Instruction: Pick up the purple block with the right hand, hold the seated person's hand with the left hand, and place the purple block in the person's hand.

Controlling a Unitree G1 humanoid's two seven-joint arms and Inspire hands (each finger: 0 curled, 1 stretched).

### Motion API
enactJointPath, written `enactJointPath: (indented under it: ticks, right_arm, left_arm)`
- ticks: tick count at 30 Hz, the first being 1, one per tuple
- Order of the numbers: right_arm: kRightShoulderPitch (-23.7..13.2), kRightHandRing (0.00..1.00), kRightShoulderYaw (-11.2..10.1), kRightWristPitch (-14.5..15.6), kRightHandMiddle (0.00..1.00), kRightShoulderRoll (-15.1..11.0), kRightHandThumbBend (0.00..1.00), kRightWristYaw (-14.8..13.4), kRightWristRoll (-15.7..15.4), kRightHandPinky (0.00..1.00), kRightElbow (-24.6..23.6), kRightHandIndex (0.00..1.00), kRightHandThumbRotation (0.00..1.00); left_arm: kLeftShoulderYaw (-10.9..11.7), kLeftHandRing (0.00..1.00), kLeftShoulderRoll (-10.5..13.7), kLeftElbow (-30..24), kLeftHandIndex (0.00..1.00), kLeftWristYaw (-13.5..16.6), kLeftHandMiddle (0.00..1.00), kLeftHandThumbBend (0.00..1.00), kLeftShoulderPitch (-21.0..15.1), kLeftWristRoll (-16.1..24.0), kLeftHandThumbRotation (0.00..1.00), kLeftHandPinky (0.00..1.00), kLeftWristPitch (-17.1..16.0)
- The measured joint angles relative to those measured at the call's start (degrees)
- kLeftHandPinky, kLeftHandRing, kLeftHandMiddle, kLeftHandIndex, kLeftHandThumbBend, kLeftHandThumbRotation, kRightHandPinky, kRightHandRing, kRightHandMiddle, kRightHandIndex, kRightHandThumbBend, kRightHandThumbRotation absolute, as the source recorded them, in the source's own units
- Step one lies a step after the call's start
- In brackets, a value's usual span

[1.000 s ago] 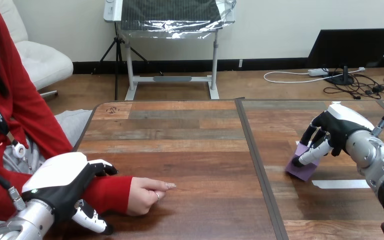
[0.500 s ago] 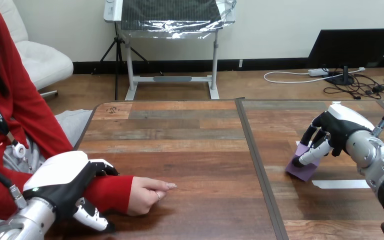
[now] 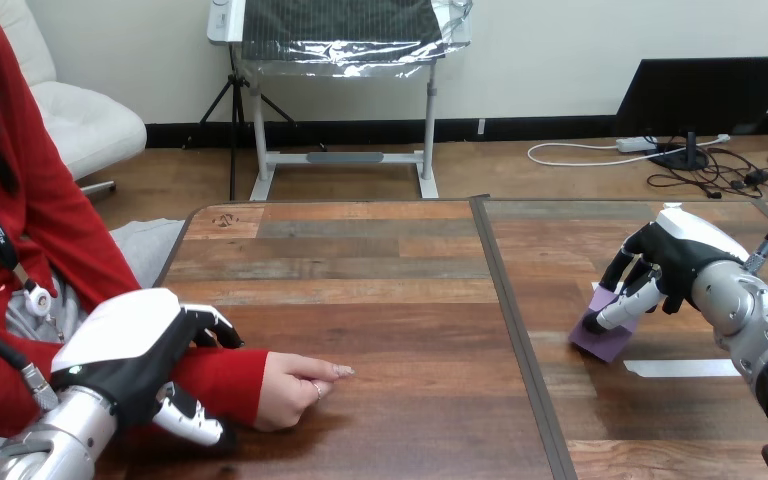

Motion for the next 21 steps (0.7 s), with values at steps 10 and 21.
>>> enactJointPath:
  ticks: [10,21]
  right_arm:
    - [0.0,0.47,0.0,-0.2,0.53,0.0,0.78,0.0,0.0,0.42,0.0,0.54,0.0]
    - [0.0,0.47,0.0,-0.3,0.53,0.1,0.79,0.1,0.2,0.41,0.0,0.53,0.0]
  left_arm:
    - [-1.1,0.43,-1.1,2.2,0.54,5.0,0.5,0.87,-0.2,0.0,0.0,0.36,-0.5]
    - [-1.5,0.35,-1.8,4.2,0.49,8.5,0.43,0.81,-0.3,-1.0,0.0,0.28,-1.7]
